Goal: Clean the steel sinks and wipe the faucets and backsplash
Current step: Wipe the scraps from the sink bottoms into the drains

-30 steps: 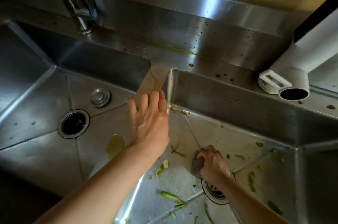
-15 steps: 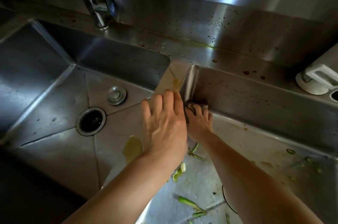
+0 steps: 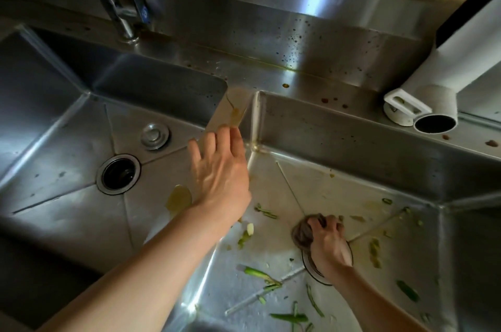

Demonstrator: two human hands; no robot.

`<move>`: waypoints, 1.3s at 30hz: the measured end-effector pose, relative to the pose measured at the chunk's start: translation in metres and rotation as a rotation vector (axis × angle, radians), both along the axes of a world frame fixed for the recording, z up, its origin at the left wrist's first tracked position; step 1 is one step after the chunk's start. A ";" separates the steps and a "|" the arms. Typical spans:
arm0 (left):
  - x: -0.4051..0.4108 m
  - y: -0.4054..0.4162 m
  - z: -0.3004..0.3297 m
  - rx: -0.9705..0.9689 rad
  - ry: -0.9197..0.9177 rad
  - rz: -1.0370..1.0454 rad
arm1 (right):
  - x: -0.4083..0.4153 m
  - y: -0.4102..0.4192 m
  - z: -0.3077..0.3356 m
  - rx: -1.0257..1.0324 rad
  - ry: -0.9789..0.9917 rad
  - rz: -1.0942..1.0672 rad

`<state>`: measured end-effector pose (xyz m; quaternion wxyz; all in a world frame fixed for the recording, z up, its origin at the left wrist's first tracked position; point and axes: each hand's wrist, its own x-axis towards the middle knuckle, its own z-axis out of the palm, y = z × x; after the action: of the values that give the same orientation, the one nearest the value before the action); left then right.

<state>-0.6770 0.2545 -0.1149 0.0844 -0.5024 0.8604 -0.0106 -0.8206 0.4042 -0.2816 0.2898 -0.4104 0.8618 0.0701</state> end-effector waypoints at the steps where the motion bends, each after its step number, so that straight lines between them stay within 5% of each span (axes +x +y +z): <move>1: 0.002 0.002 0.001 0.019 0.009 0.009 | 0.000 0.000 0.006 0.005 -0.021 -0.035; 9: 0.038 0.023 -0.011 -0.180 0.159 0.033 | 0.059 -0.097 0.034 -0.371 -0.112 0.080; 18: 0.044 0.029 -0.019 -0.215 0.022 0.037 | 0.071 -0.088 -0.019 -0.239 -0.077 0.346; 28: 0.039 0.034 -0.002 -0.032 -0.031 0.054 | 0.020 0.019 0.000 -0.023 0.069 0.074; 33: 0.056 0.046 0.013 0.008 0.059 0.021 | 0.055 0.009 0.033 -0.194 0.026 0.026; 39: 0.080 0.060 -0.005 -0.111 0.103 0.015 | 0.131 -0.033 0.036 -0.382 -0.117 0.339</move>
<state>-0.5971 0.3147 -0.1195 0.0121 -0.5128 0.8578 -0.0320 -0.6892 0.3716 -0.2455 0.2405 -0.5994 0.7603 -0.0700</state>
